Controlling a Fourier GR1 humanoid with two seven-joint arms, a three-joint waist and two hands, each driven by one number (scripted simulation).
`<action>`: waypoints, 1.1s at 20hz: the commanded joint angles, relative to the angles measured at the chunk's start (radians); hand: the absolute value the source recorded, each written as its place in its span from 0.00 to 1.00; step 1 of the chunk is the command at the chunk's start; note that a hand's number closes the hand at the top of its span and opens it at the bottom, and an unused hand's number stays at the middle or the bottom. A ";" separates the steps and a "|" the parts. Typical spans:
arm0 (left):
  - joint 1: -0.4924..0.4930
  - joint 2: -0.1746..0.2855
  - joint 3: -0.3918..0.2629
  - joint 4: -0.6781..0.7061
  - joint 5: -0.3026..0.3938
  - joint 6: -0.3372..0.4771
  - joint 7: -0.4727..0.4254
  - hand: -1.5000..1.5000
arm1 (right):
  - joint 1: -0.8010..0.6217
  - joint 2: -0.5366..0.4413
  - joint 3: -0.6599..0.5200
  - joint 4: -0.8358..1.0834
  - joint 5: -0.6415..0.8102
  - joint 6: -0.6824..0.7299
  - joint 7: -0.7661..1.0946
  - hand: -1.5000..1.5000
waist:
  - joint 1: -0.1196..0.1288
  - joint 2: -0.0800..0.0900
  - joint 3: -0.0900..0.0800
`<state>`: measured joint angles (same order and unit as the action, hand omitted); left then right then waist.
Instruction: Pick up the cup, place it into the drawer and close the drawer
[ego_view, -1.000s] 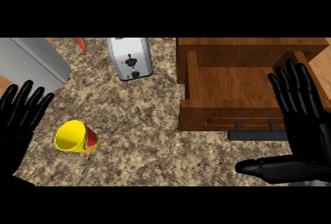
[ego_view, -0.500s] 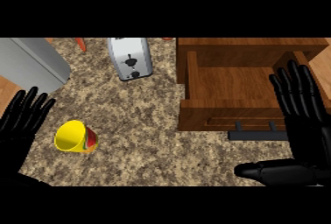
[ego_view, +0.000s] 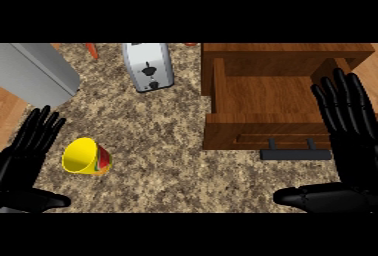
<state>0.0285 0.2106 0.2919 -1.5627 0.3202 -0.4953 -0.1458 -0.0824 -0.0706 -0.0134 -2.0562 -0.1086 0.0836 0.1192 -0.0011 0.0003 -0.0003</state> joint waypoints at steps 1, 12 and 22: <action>0.007 0.011 0.018 0.102 -0.053 -0.034 -0.093 0.00 | -0.023 -0.039 -0.053 -0.005 -0.050 0.028 0.044 0.00 | 0.001 0.000 0.000; -0.038 0.069 0.034 0.382 -0.158 -0.091 -0.302 0.00 | -0.084 -0.011 -0.025 -0.040 -0.037 -0.020 0.115 0.00 | 0.001 0.000 0.000; -0.185 0.062 0.013 0.673 -0.257 -0.018 -0.487 0.00 | 0.050 0.004 -0.004 -0.041 -0.021 0.035 0.014 0.00 | -0.004 0.000 0.000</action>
<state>-0.1037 0.2795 0.3087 -0.9955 0.0966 -0.5344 -0.5473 -0.0891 -0.0794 -0.0356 -2.0780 -0.1393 0.1076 0.1529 -0.0024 0.0002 -0.0004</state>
